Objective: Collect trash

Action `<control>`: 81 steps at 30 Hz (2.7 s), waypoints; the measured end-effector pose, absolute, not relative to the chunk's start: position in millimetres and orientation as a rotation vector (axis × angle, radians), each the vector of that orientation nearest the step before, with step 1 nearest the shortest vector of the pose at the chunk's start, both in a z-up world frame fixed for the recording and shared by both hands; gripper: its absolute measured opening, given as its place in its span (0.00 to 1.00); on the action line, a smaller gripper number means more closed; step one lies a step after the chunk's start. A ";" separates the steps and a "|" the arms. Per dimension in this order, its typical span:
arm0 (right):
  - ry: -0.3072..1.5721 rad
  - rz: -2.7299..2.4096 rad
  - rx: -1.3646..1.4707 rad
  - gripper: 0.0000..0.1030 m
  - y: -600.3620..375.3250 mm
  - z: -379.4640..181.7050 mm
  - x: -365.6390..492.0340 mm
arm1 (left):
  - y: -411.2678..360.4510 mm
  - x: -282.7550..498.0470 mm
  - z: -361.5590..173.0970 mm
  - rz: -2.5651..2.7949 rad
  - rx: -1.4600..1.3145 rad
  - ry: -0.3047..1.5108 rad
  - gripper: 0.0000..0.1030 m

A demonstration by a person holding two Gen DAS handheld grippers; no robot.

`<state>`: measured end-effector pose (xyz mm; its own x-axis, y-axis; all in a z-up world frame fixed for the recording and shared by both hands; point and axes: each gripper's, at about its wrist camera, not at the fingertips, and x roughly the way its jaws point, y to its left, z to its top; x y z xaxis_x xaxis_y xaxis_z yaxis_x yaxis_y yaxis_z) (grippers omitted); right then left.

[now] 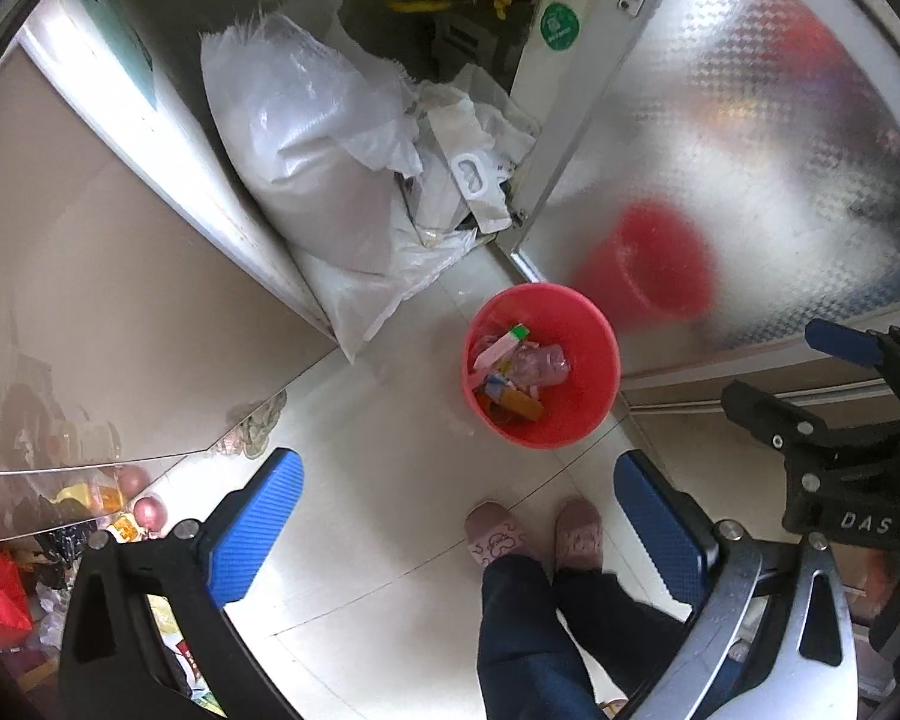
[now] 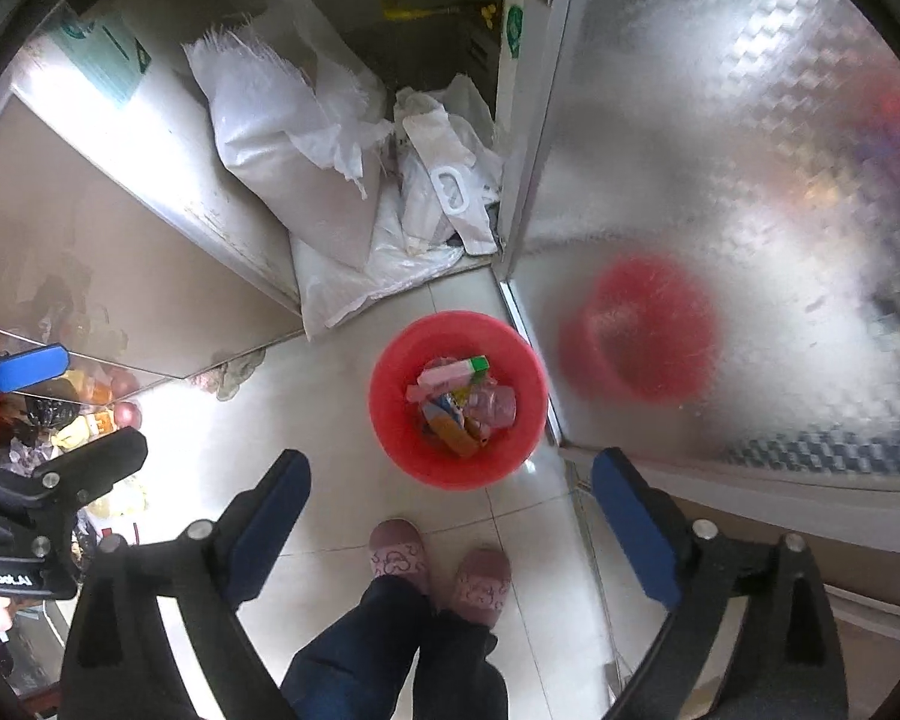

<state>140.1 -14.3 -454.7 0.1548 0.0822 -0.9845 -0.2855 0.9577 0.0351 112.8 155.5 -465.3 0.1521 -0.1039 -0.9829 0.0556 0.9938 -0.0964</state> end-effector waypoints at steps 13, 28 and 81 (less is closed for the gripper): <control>1.254 0.305 -0.181 0.99 -23.1 -336.3 110.5 | 150.8 80.0 -345.8 -0.078 -0.086 1.289 1.00; 0.930 0.286 -0.119 0.99 -103.6 -131.9 -18.3 | 74.0 -60.6 -132.7 -0.090 -0.105 0.964 1.00; 0.619 0.203 -0.024 0.99 -160.2 5.9 -196.3 | 36.7 -252.1 51.8 -0.141 -0.037 0.617 1.00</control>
